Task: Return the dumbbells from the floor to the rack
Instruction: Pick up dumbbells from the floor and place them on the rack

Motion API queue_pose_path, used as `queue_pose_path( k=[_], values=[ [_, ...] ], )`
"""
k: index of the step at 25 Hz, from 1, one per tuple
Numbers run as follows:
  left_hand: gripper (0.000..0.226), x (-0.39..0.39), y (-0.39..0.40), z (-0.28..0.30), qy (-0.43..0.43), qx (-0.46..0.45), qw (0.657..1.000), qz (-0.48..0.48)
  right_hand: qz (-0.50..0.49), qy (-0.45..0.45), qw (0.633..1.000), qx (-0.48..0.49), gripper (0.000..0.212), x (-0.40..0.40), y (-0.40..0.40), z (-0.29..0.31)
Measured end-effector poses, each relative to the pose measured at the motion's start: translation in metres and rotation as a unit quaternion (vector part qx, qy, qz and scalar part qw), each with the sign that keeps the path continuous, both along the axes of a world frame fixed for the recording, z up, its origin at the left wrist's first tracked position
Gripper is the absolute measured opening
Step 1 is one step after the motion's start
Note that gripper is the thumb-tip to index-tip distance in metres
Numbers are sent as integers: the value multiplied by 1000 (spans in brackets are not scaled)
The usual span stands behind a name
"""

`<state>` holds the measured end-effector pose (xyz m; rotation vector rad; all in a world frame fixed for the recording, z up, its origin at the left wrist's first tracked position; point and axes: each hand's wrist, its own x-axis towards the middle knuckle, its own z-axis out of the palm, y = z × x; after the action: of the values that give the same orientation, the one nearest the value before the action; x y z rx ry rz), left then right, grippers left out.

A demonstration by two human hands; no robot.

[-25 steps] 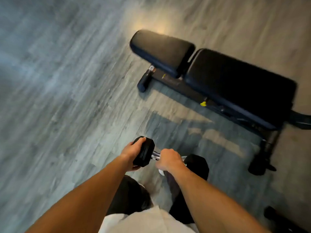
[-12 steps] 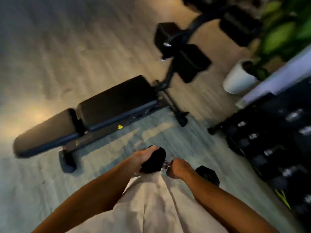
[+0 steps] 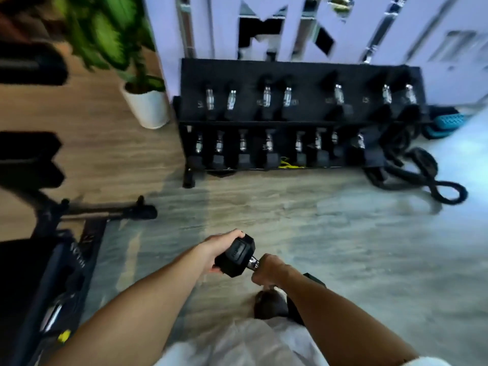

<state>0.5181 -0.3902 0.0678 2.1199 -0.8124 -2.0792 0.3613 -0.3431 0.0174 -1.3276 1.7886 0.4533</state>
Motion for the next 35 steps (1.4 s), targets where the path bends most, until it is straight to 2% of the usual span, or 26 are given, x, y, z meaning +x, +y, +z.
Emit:
queue_pose_path(
  k=[4, 8, 11, 14, 25, 30, 35],
  values=[
    [52, -117, -54, 2, -39, -26, 994, -94, -104, -15, 994, -11, 14, -103, -25, -7],
    [43, -244, -106, 1, -50, -34, 985, -164, -176, -26, 984, -10, 13, -212, -60, -20],
    [40, -318, -136, 7, -50, -35, 977, -202, -202, -28, 979, -6, 20, -279, -83, -15],
    [40, -377, -164, 9, -62, -34, 972, -225, -217, -23, 976, -7, 16, -334, -105, -13],
    [54, -556, -280, -17, -50, -41, 926, -371, -361, -52, 931, 3, 9, -475, -186, -11],
    [49, -627, -370, -26, -15, -38, 917, -396, -407, -51, 912, 13, 15, -540, -272, -20],
    [46, -681, -485, -13, -10, -71, 929, -362, -386, -39, 922, -3, 15, -604, -391, -8]
  ],
)
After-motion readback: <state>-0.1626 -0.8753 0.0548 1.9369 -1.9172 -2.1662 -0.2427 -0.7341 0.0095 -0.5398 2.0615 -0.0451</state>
